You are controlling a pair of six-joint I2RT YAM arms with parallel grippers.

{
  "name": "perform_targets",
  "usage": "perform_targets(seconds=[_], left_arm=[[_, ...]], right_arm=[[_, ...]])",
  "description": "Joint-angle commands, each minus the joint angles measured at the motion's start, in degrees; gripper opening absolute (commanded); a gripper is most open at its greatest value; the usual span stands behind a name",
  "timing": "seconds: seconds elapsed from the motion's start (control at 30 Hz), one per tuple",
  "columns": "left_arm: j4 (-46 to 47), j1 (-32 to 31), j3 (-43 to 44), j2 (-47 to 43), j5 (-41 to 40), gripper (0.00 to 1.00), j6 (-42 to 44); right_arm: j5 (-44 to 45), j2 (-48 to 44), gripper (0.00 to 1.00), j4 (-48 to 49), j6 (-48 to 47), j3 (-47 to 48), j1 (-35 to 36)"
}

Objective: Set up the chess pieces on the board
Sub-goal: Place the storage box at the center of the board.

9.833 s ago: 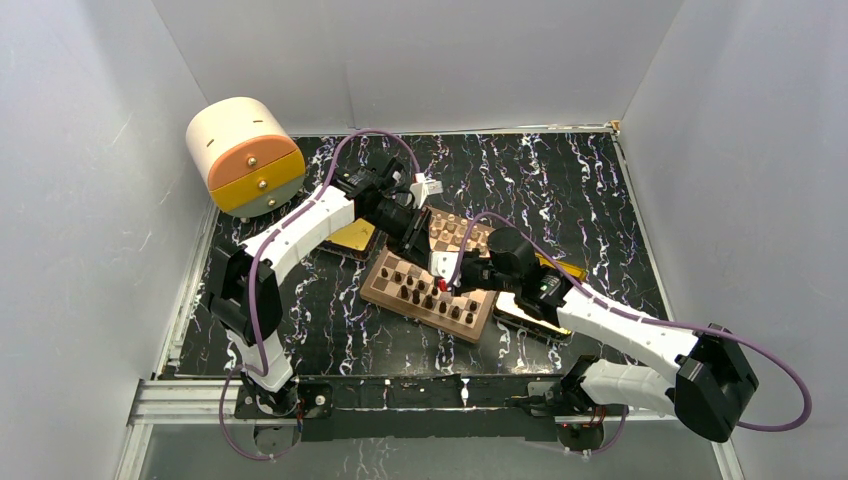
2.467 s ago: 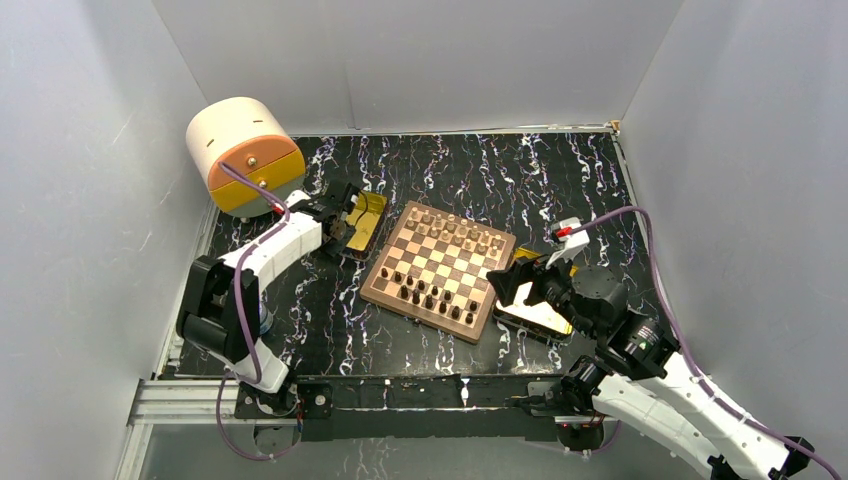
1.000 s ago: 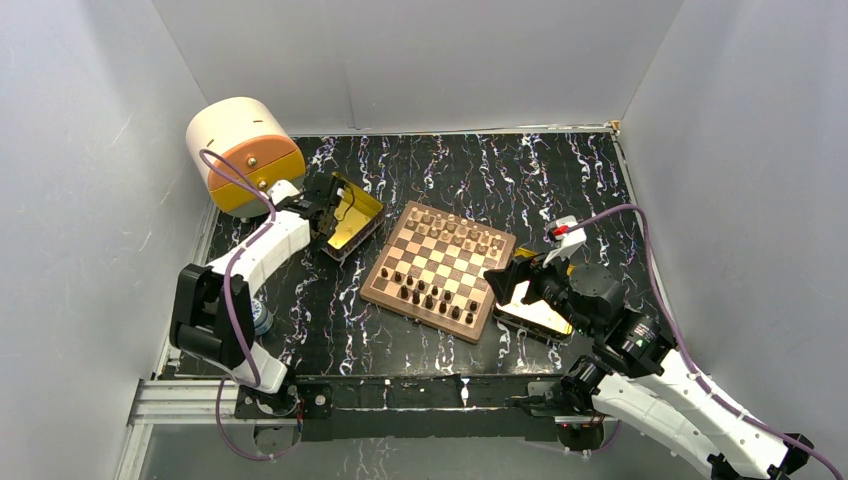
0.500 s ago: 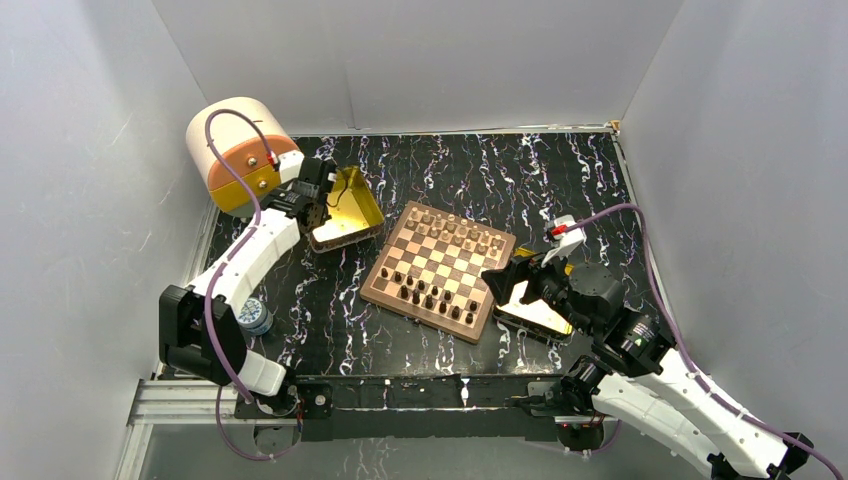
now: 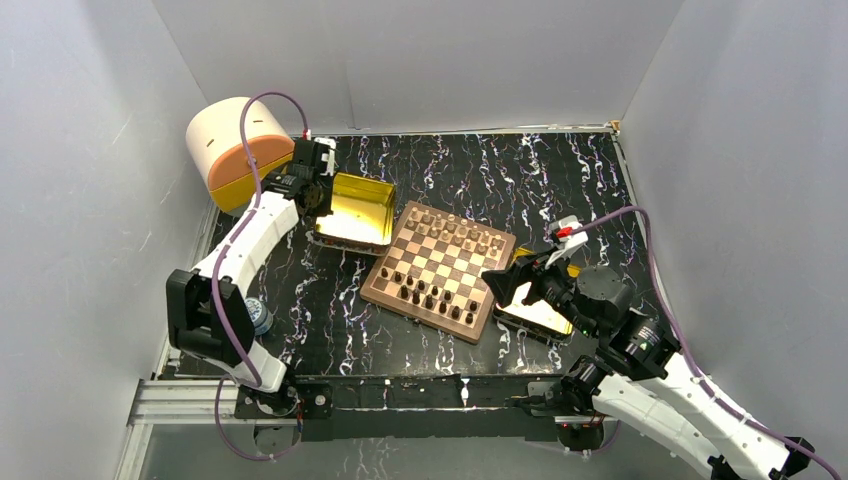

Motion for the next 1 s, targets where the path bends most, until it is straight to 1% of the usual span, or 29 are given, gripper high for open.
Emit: perform_targets(seconds=[0.0,0.17,0.2,0.3,0.37,0.47,0.57,0.73,0.83,0.97], left_arm=[[0.18,2.06,4.50,1.53,5.18,0.00,9.51],[0.42,3.02,6.17,4.52,5.36,0.00,14.84],[0.34,2.99,6.78,5.10,6.22,0.00,16.24],[0.95,3.00,7.51,6.12,12.64,0.00,20.78],[2.49,3.02,7.28,6.67,13.94,0.00,22.20],[3.96,3.03,7.73,8.32,12.93,0.00,23.61],[5.11,3.35,8.37,10.06,9.81,0.00,24.97],[5.71,4.73,9.02,12.12,10.40,0.00,26.86],[9.17,5.91,6.54,11.44,12.50,0.00,26.51],[10.94,6.32,4.30,12.26,14.13,0.00,25.79]], right_arm=[[0.11,-1.31,0.99,3.05,-0.21,2.06,0.25],[0.27,-1.26,0.99,2.65,-1.79,2.46,0.26],[0.39,-1.24,0.99,2.49,-2.12,2.58,0.22],[0.57,-1.21,0.99,2.27,-2.64,2.89,0.22],[0.59,-1.16,0.99,2.49,-2.84,2.81,0.23],[0.54,-1.13,0.99,2.85,-2.84,2.80,0.26],[0.54,-1.18,0.99,2.85,-2.75,2.91,0.26],[0.85,-1.42,0.99,2.69,-2.71,2.85,0.27],[0.84,-1.60,0.99,2.62,-2.70,2.64,0.27],[1.10,-1.82,0.99,2.35,-2.75,2.59,0.26]])
